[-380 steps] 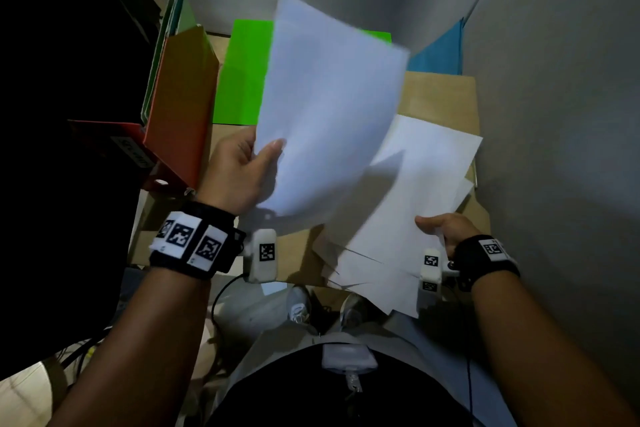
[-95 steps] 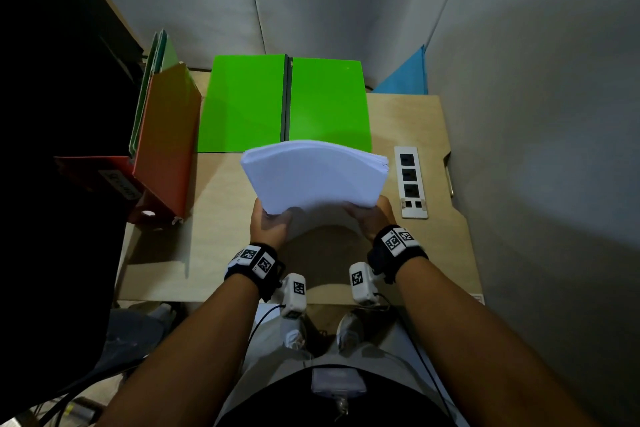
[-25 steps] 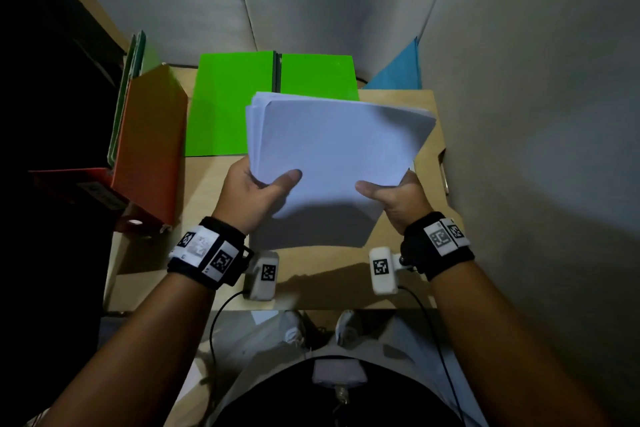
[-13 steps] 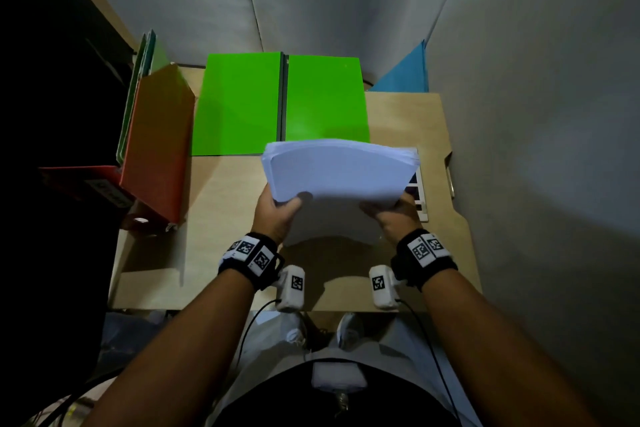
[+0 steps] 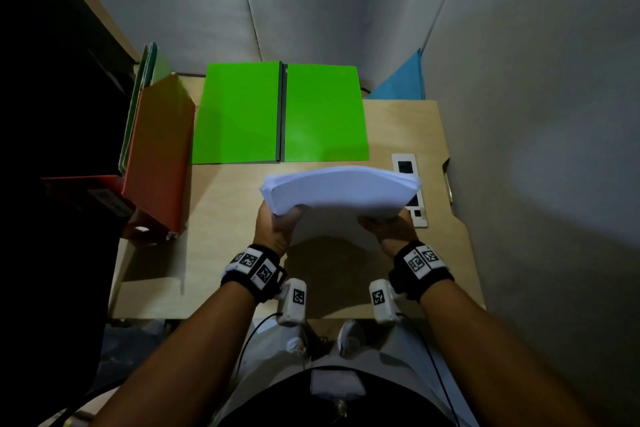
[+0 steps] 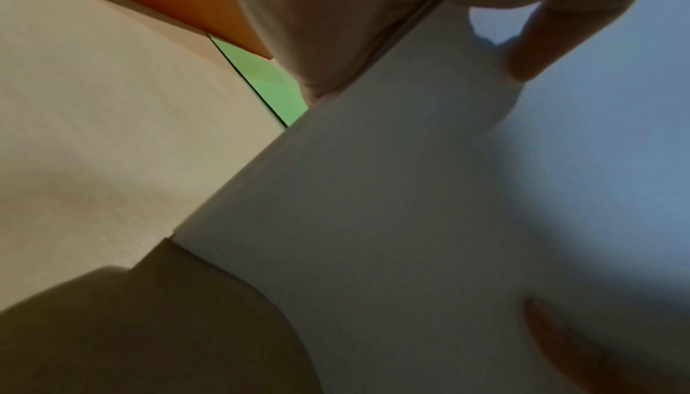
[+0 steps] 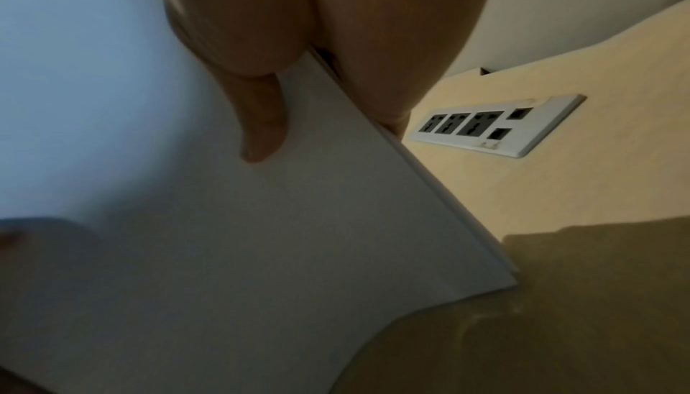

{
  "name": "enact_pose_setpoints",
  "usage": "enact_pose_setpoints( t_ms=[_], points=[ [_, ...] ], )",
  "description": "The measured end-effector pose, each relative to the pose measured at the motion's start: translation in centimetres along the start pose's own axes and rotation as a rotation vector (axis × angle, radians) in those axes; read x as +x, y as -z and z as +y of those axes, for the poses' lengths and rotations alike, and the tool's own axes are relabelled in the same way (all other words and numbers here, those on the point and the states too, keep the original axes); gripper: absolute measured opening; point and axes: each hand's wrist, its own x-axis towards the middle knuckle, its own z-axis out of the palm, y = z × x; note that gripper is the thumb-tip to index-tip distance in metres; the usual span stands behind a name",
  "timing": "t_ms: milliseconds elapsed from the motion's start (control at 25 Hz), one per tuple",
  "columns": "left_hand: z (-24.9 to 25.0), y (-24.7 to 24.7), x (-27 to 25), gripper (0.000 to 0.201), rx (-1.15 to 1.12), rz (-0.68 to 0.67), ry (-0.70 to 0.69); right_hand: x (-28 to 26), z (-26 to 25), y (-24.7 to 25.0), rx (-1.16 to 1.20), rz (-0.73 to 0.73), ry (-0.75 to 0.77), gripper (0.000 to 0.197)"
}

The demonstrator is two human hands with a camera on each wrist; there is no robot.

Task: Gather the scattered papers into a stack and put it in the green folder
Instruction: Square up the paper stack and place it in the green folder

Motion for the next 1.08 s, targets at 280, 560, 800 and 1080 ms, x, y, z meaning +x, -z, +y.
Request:
enact_pose_setpoints(
  t_ms=[280, 560, 800, 1080],
  points=[
    [0.0, 0.3, 0.0, 0.067, -0.021, -0.060, 0.022, -0.2, -0.1, -0.4, -0.027, 0.020, -0.064, 0.029],
    [7.0, 2.9, -0.7, 0.121, 0.505, 0.147, -0.280, -1.0, -5.7, 1.9, -0.352, -0.035, 0.231, 0.028],
    [11.6, 2.3, 0.8, 0.032, 0.775, -0.308, -0.299, -1.6, -10.2, 1.4, -0.716, -0.137, 0.541, 0.024],
    [9.8, 5.4, -1.4, 0.013, 0.292, -0.132, -0.045, -0.6, -2.7, 5.8, 0.173, -0.172, 0.076, 0.093]
  ],
)
